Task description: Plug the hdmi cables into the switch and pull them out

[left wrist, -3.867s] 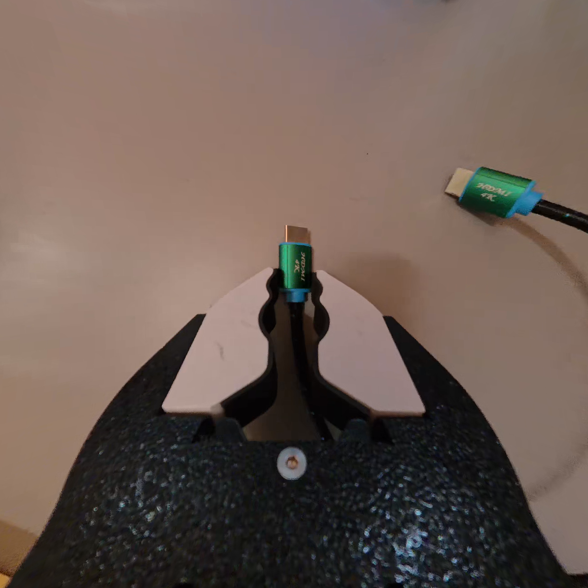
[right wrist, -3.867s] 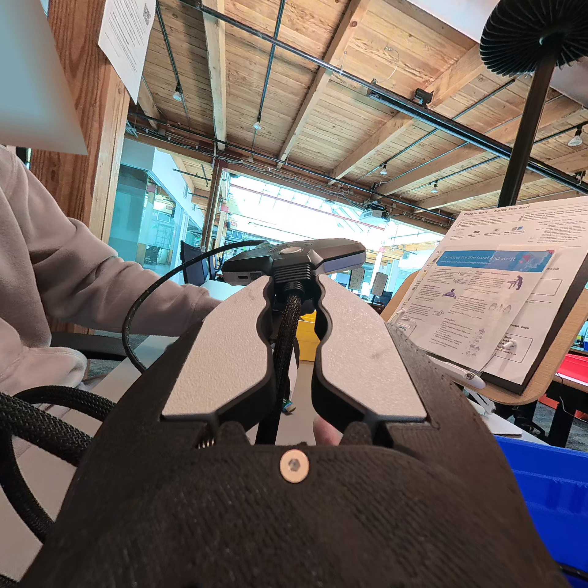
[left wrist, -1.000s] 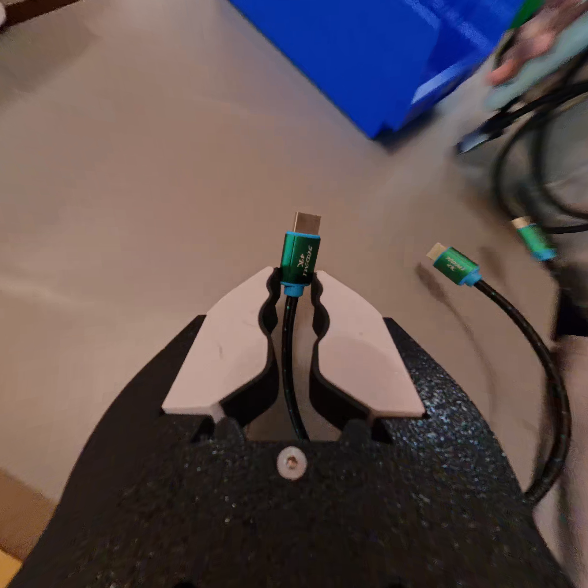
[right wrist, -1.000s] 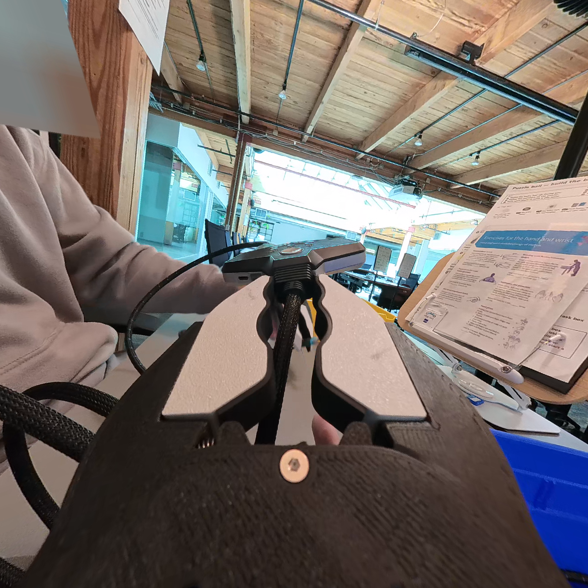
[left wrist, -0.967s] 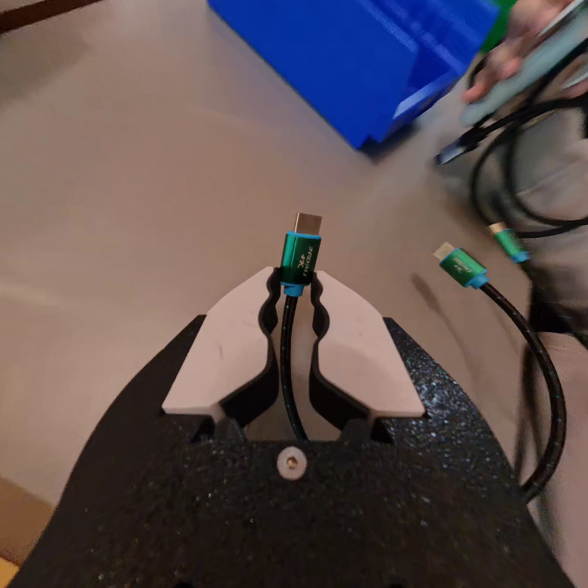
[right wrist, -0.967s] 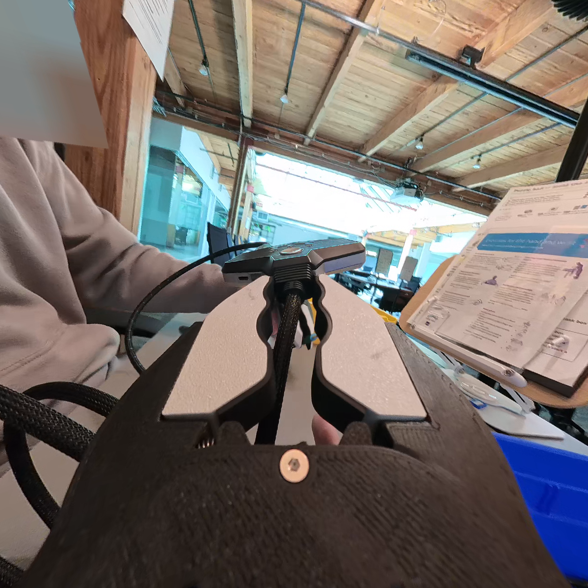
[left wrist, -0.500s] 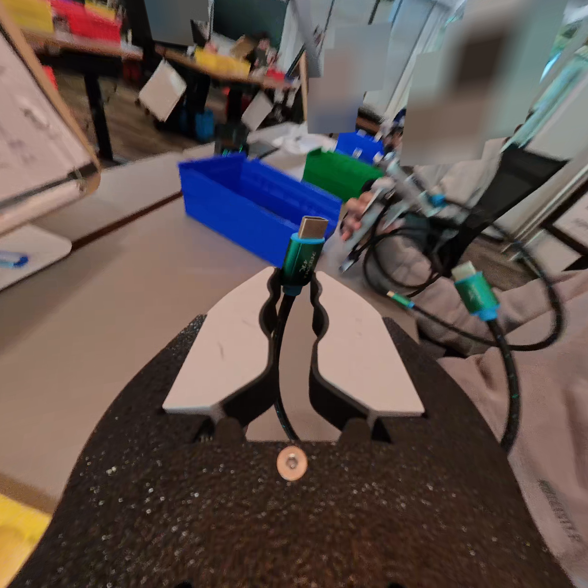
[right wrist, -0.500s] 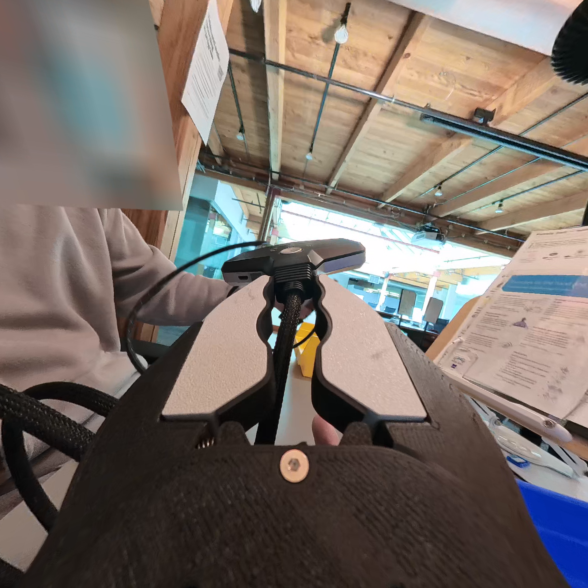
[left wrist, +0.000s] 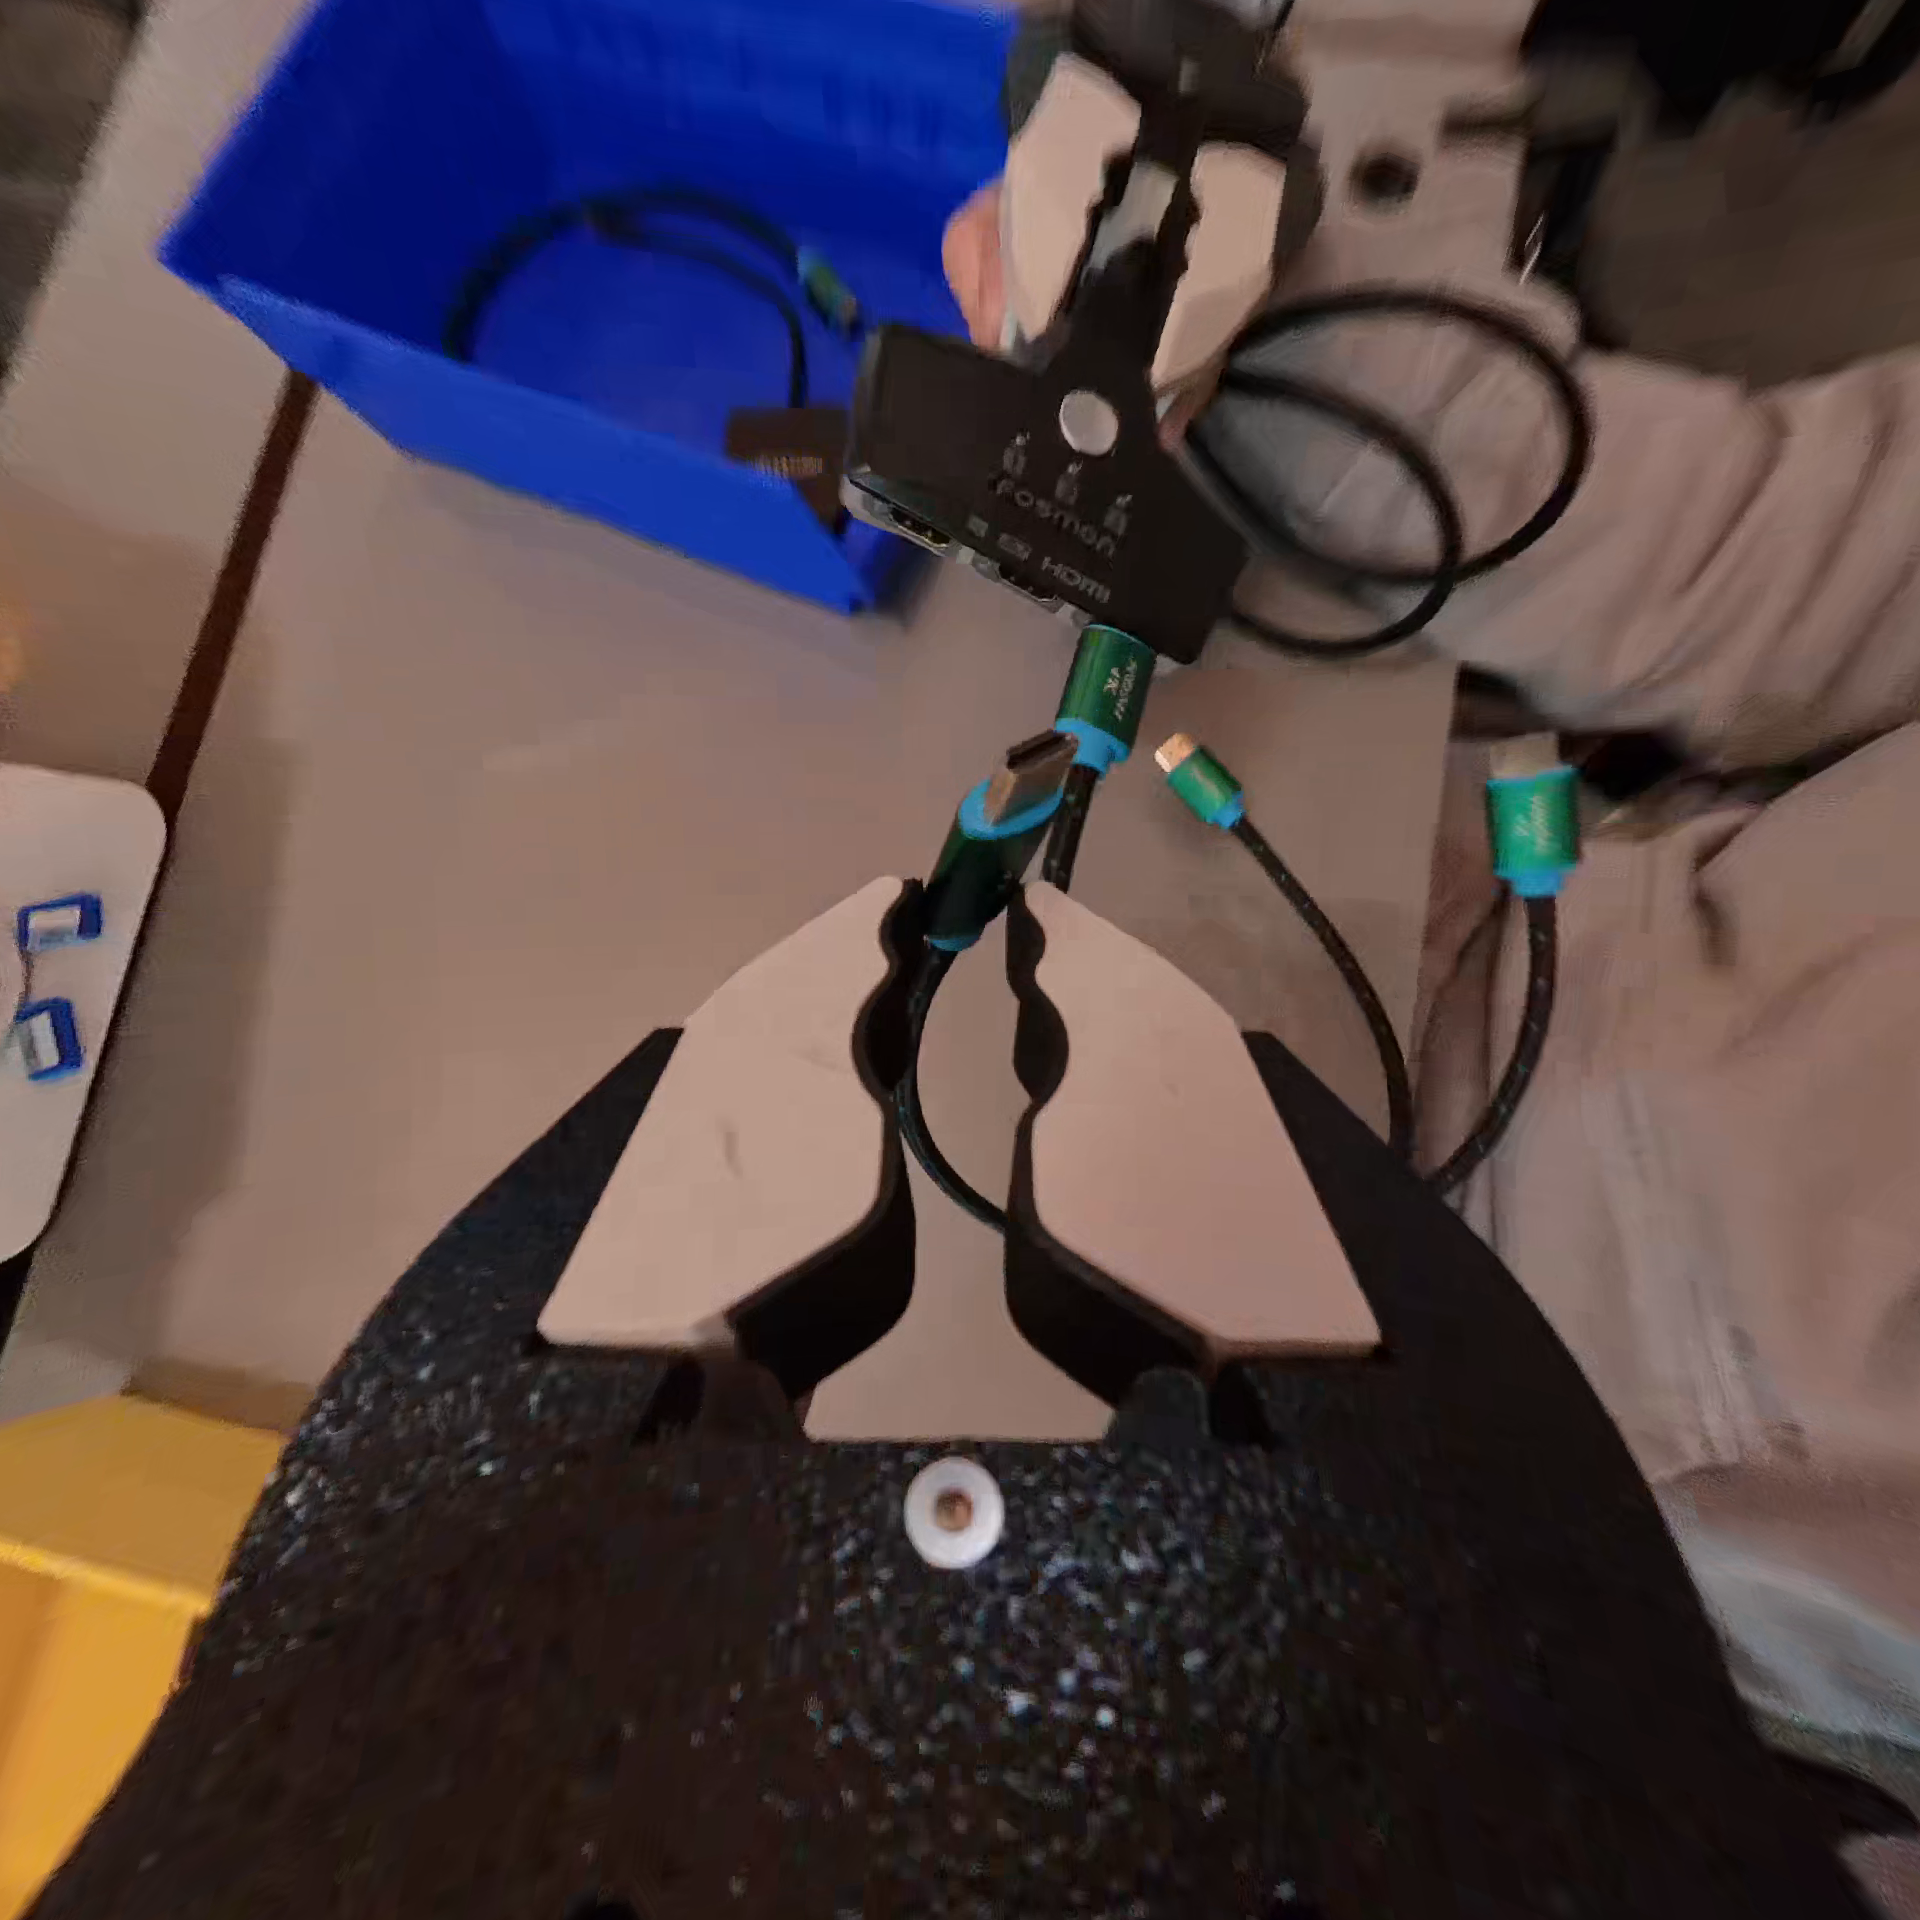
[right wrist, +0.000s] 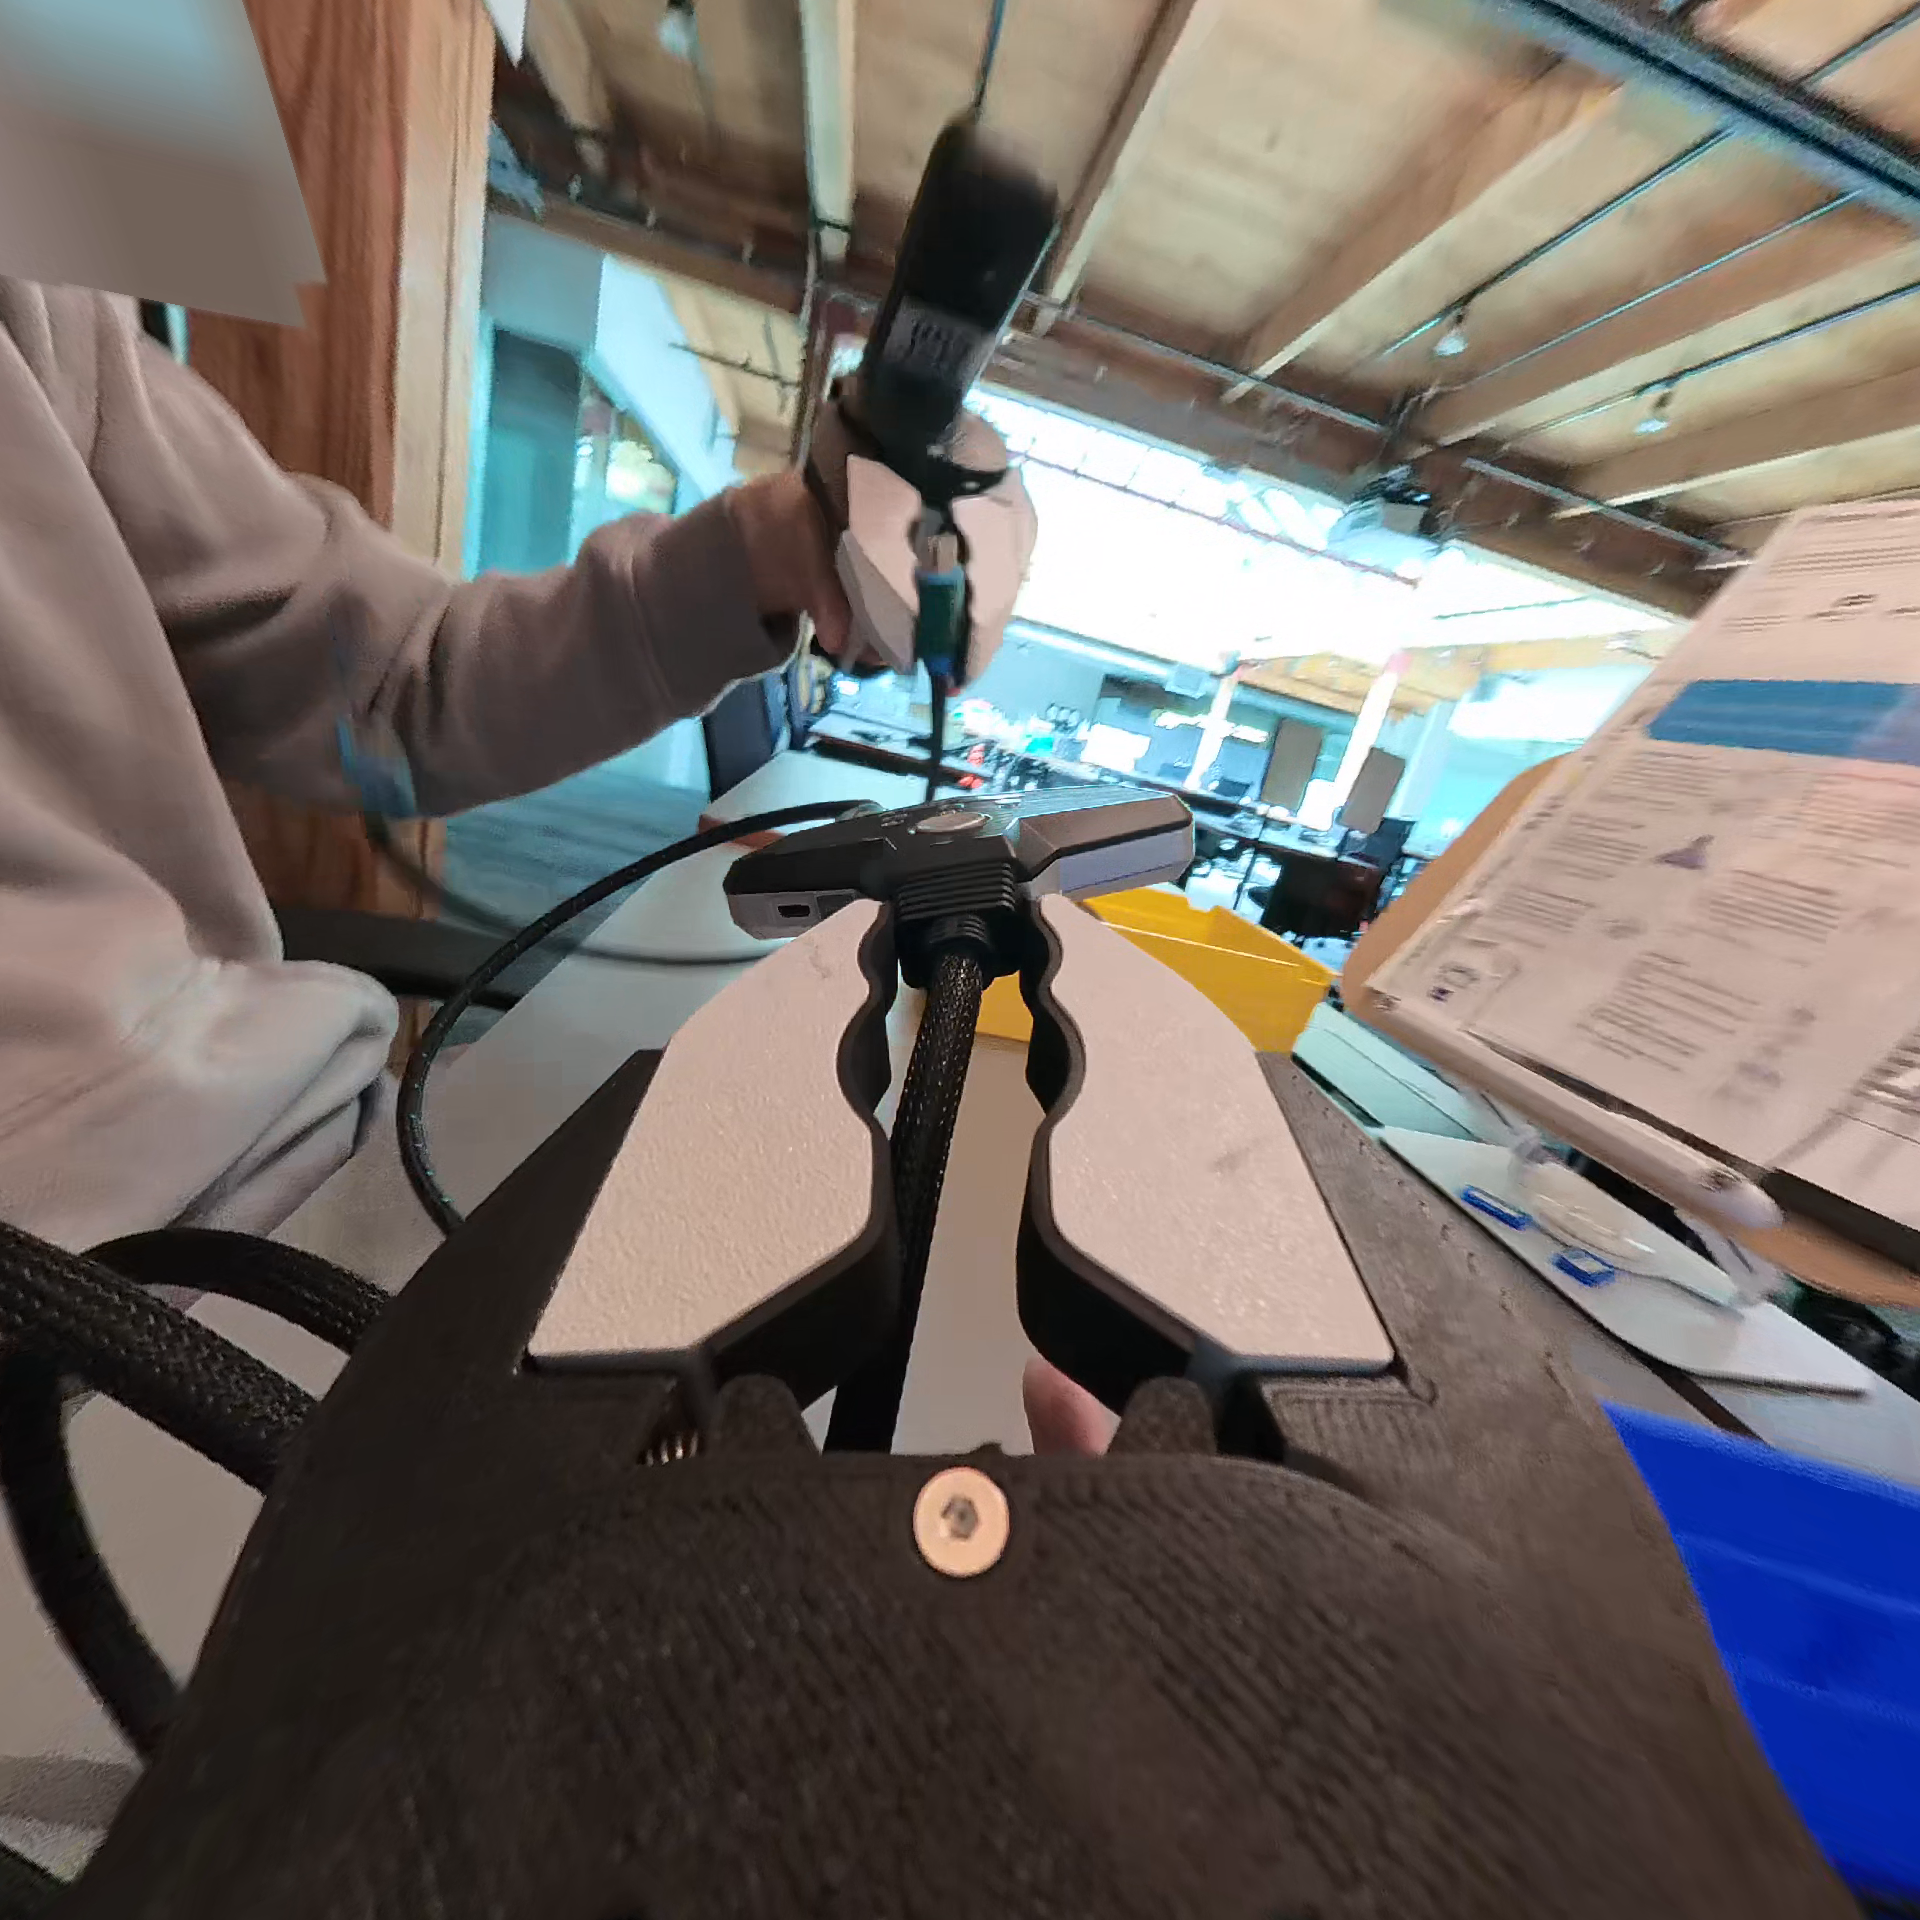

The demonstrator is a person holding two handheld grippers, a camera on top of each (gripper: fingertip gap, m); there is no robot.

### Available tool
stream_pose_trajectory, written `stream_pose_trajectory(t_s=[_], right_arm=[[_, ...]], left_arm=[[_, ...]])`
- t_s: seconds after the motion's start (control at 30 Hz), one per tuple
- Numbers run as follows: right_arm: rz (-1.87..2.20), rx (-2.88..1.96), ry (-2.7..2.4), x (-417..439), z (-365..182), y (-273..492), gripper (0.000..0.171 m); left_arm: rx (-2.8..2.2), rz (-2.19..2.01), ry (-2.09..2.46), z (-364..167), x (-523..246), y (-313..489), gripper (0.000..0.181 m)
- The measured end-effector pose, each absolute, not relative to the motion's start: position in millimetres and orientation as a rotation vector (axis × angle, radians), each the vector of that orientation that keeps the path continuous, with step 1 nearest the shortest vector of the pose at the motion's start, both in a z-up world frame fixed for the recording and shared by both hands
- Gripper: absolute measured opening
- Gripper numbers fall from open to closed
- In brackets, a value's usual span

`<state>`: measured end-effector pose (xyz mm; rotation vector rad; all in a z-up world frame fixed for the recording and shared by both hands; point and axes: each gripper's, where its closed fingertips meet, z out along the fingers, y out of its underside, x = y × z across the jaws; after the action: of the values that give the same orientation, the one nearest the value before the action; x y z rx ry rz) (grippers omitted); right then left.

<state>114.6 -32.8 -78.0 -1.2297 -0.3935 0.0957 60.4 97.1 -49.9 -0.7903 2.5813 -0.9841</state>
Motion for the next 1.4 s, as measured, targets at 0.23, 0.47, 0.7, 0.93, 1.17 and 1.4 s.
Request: stream_pose_trajectory(t_s=[0.23,0.47,0.7,0.93,1.17,1.4], right_arm=[[0.09,-1.274,-0.454,103.6,-84.8,-13.7,0.023],[0.067,-1.308,-0.415,115.8,-90.8,-30.6,0.022],[0.07,-1.312,-0.404,119.1,-93.8,-35.0,0.022],[0.077,-1.314,-0.407,118.9,-94.5,-35.1,0.022],[0.101,-1.297,-0.428,115.0,-93.4,-42.1,0.022],[0.106,-1.307,-0.425,115.3,-95.2,-43.2,0.022]], left_arm=[[-0.89,-0.628,2.751,-95.5,80.7,86.1,0.013],[-0.914,-0.541,2.621,-176.2,125.0,134.9,0.013],[-0.774,-0.641,2.404,-245.4,143.3,142.6,0.027],[-0.7,-0.564,2.253,-247.2,149.4,145.8,0.042],[-0.627,-0.591,2.246,-245.2,146.5,140.0,0.04],[-0.663,-0.575,2.185,-246.8,149.8,147.1,0.016]])
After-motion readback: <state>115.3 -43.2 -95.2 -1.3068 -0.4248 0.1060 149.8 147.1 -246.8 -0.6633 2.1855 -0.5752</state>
